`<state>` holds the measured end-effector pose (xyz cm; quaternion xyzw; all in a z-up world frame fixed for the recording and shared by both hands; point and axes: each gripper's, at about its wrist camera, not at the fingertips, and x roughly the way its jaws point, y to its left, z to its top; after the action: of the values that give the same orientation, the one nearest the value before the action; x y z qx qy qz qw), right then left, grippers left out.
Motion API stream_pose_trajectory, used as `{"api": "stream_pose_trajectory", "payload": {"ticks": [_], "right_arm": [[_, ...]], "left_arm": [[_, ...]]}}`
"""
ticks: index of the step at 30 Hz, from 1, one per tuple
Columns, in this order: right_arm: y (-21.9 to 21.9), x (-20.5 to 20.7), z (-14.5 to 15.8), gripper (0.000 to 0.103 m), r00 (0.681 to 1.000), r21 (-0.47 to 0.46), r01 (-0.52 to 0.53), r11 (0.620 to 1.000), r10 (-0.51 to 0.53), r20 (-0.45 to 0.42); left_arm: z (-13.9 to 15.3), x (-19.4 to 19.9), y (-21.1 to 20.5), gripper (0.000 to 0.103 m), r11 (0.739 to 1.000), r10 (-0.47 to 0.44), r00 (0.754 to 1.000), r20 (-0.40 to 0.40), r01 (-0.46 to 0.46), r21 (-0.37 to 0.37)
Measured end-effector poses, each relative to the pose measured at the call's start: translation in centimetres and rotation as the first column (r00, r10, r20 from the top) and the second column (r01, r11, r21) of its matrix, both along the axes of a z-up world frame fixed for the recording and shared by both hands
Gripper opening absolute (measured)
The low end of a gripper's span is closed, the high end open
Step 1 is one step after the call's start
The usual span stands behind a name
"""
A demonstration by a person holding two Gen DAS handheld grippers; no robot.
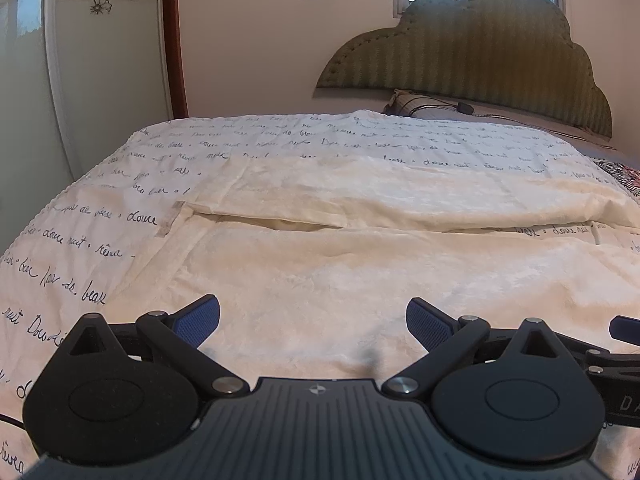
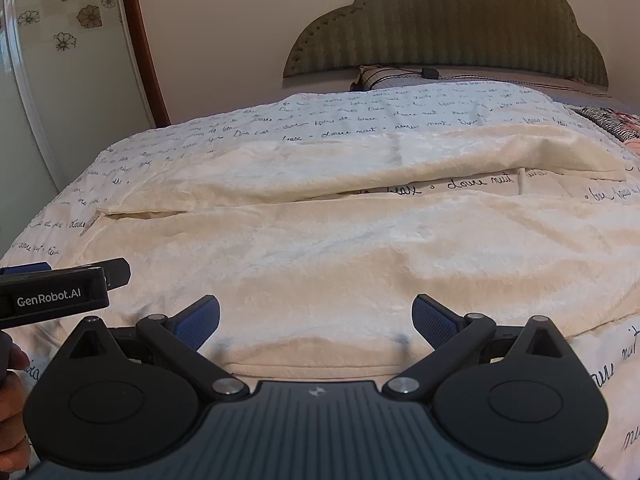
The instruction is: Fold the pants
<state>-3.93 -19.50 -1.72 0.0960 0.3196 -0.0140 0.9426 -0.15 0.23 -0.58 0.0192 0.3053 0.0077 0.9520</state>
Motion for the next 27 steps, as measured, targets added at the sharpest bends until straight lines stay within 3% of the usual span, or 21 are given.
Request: {"api": "stream_pose_trajectory", "payload": {"ticks": [27], "right_arm": [[1.2,-0.3,0.3,0.103,0.999,-0.064,-0.027,0.998,0.029,0.03]], "left_arm": [[-0.4,0.3,0.8,0.102,1.0,0.021,1.0,-0.024,-0.021,-0.001]]}}
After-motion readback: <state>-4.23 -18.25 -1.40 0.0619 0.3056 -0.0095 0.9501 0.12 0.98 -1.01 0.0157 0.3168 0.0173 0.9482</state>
